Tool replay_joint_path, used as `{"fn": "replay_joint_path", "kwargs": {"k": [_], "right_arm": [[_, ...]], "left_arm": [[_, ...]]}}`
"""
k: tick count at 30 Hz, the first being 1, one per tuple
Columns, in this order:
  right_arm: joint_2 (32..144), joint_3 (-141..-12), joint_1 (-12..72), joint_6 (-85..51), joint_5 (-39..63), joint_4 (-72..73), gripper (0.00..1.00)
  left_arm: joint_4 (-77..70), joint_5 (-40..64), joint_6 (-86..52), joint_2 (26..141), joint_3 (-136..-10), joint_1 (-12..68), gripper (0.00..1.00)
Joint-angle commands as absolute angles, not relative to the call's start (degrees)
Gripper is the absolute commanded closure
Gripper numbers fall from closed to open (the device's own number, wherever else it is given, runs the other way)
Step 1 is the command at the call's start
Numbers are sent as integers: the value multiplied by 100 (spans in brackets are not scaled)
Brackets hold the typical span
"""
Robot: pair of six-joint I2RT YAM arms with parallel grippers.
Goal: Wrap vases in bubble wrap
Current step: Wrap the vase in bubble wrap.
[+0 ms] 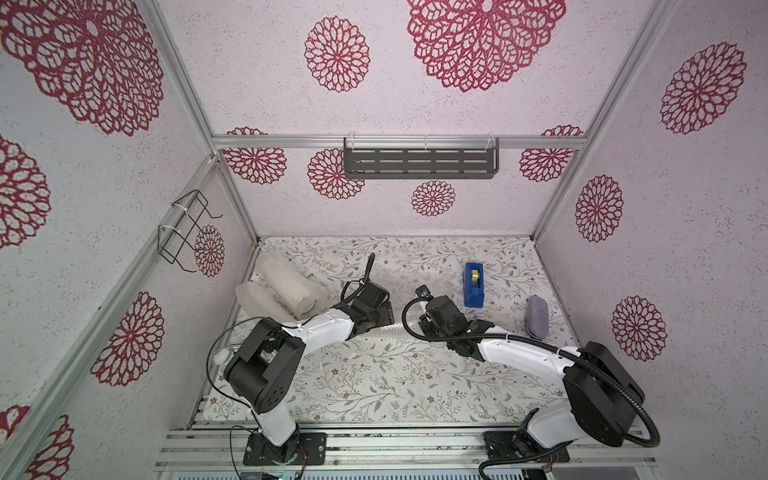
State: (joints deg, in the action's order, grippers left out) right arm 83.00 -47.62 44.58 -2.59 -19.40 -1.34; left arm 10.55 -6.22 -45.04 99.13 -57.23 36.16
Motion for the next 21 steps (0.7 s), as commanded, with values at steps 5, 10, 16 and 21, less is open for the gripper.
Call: {"fn": "replay_joint_path", "kwargs": {"k": [5,10,16,21], "right_arm": [[7626,-4622,4329,1,-1775,-158,49],[7332,-4462,4307,255,-1683,-117,36],[6859,-4079,4255,745,-1594,167,19],[6472,-3609,4184,1406,-1030,629,12]], "left_arm": [[1308,-472,-4405,10114,-5756,3612,23],[1318,-459,-4403,10121,-5766,3617,24],[1320,-408,-4373,10134,-5792,3612,23],[1339,-345,-4350,10184,-5858,3612,23]]}}
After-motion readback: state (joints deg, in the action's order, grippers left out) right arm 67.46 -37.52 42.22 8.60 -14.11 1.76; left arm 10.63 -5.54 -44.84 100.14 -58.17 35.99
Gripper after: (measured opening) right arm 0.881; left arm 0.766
